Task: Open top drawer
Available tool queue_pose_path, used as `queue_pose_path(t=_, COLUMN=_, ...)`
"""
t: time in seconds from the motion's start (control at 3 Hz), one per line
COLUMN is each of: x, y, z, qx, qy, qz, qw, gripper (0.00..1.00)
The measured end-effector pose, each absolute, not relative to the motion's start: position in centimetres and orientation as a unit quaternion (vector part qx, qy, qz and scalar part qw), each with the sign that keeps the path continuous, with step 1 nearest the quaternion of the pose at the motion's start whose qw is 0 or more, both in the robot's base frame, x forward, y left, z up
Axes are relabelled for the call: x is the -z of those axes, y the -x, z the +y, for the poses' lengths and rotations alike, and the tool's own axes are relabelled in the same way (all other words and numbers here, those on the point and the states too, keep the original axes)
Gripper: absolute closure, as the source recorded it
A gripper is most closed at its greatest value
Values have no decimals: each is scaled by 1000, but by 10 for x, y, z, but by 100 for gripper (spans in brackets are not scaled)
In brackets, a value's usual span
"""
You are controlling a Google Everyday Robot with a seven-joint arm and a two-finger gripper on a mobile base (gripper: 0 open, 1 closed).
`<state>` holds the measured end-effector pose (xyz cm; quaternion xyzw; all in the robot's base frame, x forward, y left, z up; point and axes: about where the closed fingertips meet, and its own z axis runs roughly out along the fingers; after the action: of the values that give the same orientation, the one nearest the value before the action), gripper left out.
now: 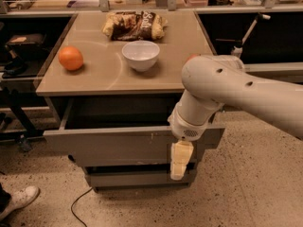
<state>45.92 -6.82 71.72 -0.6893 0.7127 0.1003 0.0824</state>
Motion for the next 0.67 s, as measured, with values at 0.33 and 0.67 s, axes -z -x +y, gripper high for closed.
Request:
queue_pose_path(t=0.33, x=-704, y=-470, z=-52, qx=-106, qy=697, qz=704, qw=89, gripper=0)
queue_pose_path(t=0.67, x=-692, y=-480, z=-40, qx=-108, qy=705, qz=694, qw=95, gripper=0)
